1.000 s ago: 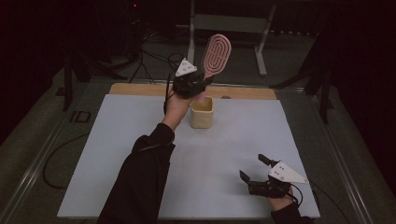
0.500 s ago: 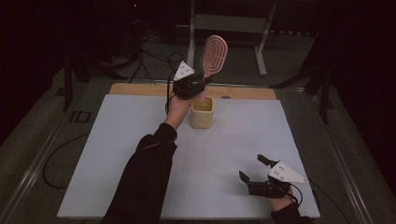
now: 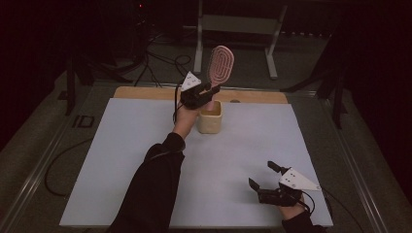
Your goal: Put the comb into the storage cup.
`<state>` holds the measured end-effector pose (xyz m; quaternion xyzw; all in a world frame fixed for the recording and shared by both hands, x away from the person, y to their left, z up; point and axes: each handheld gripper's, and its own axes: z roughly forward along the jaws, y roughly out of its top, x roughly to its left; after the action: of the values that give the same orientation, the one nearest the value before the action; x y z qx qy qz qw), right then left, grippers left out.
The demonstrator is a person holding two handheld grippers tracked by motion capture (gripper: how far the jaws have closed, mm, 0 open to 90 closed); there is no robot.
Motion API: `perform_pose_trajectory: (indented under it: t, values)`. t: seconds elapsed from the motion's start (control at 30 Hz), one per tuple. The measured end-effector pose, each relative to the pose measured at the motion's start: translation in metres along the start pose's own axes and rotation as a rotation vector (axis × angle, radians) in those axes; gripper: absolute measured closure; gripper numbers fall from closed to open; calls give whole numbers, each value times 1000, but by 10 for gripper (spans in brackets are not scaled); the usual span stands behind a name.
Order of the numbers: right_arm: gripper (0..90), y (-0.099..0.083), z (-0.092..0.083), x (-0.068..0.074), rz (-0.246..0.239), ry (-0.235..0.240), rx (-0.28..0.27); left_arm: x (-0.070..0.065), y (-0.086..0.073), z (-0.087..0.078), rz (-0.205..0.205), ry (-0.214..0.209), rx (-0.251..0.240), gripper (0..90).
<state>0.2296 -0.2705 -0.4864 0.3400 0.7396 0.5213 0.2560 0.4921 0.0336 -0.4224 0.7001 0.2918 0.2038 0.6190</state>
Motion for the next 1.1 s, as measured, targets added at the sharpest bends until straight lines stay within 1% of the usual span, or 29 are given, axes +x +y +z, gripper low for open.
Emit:
perform_pose_trajectory:
  t: [0.07, 0.17, 0.2, 0.23, 0.3, 0.33, 0.47, 0.53, 0.67, 0.7, 0.73, 0.77, 0.8, 0.87, 0.9, 1.03, 1.1]
  values:
    - [92, 0, 0, -1, 1, 1, -1, 1, -4, 1, 5, 6, 9, 702]
    - [92, 0, 0, 0, 1, 3, 1, 2, -9, 1, -9, 2, 15, 702]
    - [92, 0, 0, 0, 0, 3, 2, 3, -11, 2, -11, -5, 23, 702]
    - [92, 0, 0, 0, 0, 2, 1, 2, -12, 3, -4, -3, 29, 702]
    - [92, 0, 0, 0, 2, 2, 1, 1, -14, 4, -9, -17, 45, 702]
    - [92, 0, 0, 0, 2, 3, 1, 0, -14, 4, -4, -16, 51, 702]
    - [92, 0, 0, 0, 0, 3, -2, 0, -18, 6, -9, -22, 90, 702]
    - [92, 0, -1, 0, 2, 5, -4, 0, -21, 7, -15, -26, 104, 701]
    - [92, 0, 0, 0, 3, 6, -1, 2, -24, 9, -13, -33, 139, 701]
    - [93, -1, 0, -1, 4, 7, -1, 2, -25, 10, -4, -27, 154, 701]
    - [92, -1, 0, 0, 5, 8, 0, 2, -25, 11, -7, -25, 168, 701]
    - [92, -1, 0, 0, 5, 7, 0, 3, -26, 12, -14, -35, 174, 701]
    - [92, -1, 1, 0, 7, 7, -1, 2, -26, 13, -12, -29, 180, 701]
    - [92, -1, 1, -1, 6, 8, -2, 3, -27, 14, -22, -40, 198, 701]
    - [92, -1, 1, -1, 7, 9, 0, 2, -27, 14, -11, -37, 210, 701]
    - [93, -1, 1, 0, 7, 12, 0, 3, -25, 14, -5, -47, 224, 700]
    - [92, -1, 1, 0, 5, 12, 2, 3, -25, 13, -3, -42, 227, 698]
